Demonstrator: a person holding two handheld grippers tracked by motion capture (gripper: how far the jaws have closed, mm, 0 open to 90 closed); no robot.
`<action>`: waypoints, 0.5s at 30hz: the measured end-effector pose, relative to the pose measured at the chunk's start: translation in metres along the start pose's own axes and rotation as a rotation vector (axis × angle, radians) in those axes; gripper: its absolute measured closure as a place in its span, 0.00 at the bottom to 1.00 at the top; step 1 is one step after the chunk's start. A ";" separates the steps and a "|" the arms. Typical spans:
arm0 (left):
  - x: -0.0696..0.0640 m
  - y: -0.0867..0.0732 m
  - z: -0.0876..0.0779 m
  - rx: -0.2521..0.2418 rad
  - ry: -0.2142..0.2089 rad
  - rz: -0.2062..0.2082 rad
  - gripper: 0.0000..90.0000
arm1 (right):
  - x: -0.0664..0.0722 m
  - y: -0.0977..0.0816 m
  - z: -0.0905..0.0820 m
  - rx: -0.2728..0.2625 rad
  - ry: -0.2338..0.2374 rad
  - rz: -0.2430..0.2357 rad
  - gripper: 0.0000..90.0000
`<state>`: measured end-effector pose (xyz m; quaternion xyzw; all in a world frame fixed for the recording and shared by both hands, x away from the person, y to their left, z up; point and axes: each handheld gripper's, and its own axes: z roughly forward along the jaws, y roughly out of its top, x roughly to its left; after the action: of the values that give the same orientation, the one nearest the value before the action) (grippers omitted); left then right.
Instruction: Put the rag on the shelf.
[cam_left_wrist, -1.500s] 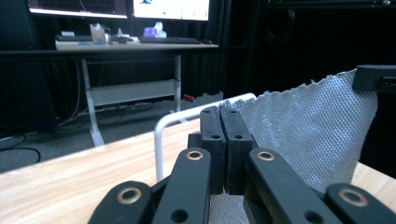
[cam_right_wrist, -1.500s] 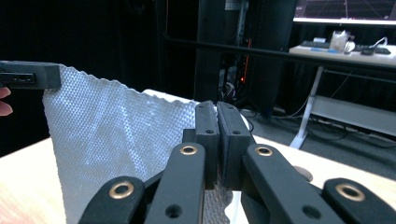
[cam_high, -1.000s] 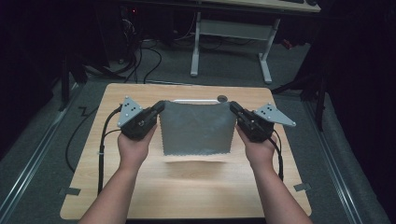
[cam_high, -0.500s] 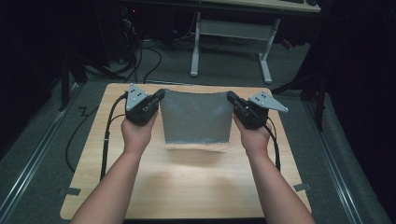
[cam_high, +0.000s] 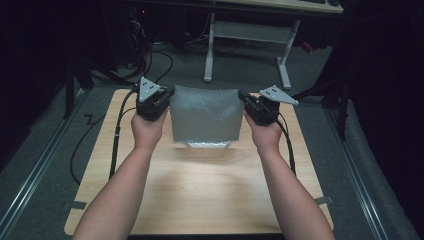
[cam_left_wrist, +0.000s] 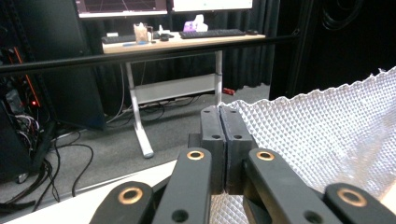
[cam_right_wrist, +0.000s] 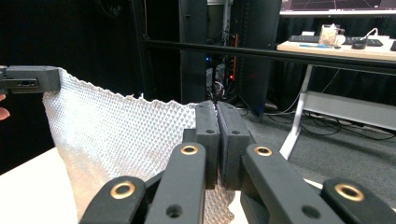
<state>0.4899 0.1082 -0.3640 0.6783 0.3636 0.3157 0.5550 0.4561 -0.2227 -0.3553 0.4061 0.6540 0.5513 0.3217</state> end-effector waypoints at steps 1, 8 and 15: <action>0.001 0.002 0.004 0.004 0.003 0.006 1.00 | -0.002 0.002 0.004 0.000 -0.008 -0.006 0.99; 0.002 0.007 0.016 0.008 0.010 0.019 1.00 | -0.012 0.003 0.016 0.018 -0.023 0.006 0.99; 0.011 -0.007 0.035 0.085 -0.021 -0.011 1.00 | -0.022 -0.007 0.035 0.076 -0.038 0.004 0.99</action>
<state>0.5239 0.0998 -0.3775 0.7025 0.3745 0.2898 0.5312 0.4958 -0.2268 -0.3692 0.4294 0.6675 0.5189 0.3173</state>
